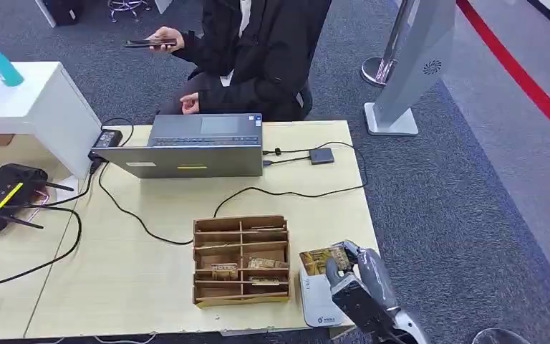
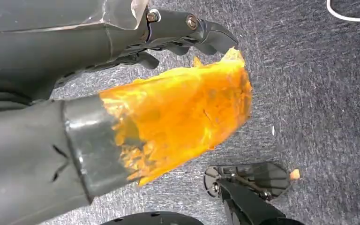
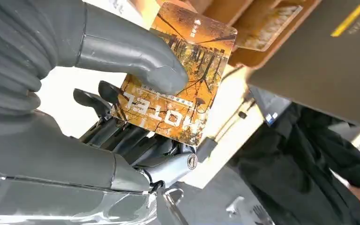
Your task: Pass the card to the sensor for recognition and then transmit it.
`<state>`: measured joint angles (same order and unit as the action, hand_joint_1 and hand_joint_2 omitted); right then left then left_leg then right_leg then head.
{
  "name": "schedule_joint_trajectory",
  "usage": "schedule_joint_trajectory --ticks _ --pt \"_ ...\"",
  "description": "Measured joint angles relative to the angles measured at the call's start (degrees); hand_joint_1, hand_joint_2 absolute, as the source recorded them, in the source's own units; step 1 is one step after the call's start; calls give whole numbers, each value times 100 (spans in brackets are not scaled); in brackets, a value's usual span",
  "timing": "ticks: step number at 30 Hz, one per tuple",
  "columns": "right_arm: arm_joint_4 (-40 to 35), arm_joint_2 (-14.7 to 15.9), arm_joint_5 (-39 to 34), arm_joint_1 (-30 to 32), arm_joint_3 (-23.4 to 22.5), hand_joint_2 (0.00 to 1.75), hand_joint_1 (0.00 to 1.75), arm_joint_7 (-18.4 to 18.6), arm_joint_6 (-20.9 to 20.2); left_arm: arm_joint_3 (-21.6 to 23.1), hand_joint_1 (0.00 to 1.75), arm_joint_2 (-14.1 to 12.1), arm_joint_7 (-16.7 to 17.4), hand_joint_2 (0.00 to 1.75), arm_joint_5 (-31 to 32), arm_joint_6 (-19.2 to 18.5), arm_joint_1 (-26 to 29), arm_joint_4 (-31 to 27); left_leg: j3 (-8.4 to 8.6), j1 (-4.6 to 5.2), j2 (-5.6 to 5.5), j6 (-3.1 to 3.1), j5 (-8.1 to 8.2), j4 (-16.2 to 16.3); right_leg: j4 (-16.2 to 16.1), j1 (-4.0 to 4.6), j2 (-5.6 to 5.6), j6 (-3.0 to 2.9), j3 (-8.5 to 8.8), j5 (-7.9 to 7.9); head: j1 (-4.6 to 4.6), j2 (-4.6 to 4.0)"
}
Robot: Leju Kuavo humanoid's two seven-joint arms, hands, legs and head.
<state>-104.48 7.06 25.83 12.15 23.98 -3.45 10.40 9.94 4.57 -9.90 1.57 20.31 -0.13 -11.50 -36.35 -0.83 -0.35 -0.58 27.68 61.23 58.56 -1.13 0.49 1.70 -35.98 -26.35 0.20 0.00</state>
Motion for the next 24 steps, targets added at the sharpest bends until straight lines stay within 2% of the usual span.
schedule_joint_trajectory --ticks 12,24 --pt "171 2 -192 28 112 175 175 105 -17 -33 0 0 -24 0 -4 7 4 0 1 0 0 0 0 0 0 0 0 0 1 -1 0 0" --pt "638 197 -671 46 416 175 175 225 109 -146 0 0 -94 0 -50 28 36 2 1 0 0 -3 3 0 -1 0 0 -1 1 -1 0 0"
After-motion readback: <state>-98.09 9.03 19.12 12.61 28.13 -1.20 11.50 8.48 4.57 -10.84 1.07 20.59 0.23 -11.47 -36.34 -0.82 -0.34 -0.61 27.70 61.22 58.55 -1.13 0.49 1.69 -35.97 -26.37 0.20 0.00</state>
